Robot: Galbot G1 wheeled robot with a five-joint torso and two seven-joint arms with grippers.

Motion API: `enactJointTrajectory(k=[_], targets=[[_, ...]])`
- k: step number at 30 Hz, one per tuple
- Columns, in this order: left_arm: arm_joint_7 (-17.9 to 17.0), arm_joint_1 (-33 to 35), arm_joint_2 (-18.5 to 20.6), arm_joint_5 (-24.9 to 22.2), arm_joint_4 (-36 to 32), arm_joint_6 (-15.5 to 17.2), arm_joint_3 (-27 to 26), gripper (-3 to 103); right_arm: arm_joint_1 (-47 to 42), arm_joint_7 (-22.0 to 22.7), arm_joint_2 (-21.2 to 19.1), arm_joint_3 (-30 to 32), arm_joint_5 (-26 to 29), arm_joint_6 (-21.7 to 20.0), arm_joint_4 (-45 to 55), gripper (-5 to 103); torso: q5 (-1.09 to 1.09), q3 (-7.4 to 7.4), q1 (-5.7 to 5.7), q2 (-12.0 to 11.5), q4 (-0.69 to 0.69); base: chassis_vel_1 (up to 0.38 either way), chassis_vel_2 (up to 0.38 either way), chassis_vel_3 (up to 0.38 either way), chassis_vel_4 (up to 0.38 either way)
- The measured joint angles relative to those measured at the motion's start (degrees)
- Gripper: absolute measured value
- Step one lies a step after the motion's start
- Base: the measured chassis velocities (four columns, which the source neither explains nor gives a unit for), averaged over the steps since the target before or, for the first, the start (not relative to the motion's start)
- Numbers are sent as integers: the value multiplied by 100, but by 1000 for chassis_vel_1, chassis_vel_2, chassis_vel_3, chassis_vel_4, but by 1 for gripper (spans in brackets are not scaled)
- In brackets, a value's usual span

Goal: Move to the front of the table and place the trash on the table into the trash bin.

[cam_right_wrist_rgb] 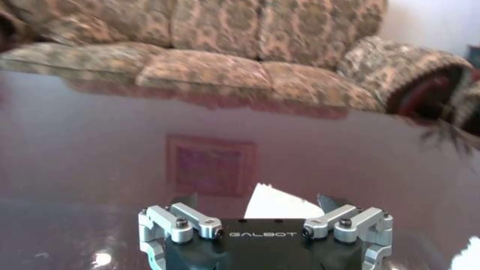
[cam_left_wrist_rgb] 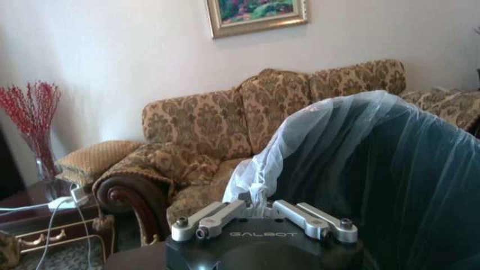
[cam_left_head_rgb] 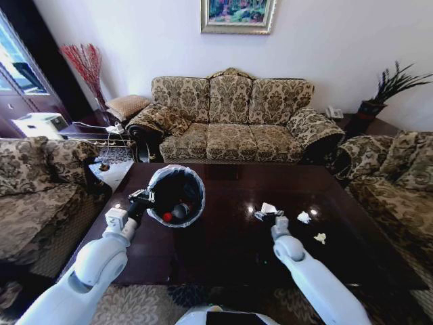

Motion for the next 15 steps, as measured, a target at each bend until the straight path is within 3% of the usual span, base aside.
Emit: enactJointTrajectory(k=[8,15], targets=[[163,-256,88,-98,191,-50,72,1,155,527,308,63,236,-81,-339,100,-1,0,1,0,0,0,0,0,0],[227,-375,124,-191,249,-69,76,1,268,377,456,93,246,54,-573,100,0,0,0,0,0,0,0,0,0]])
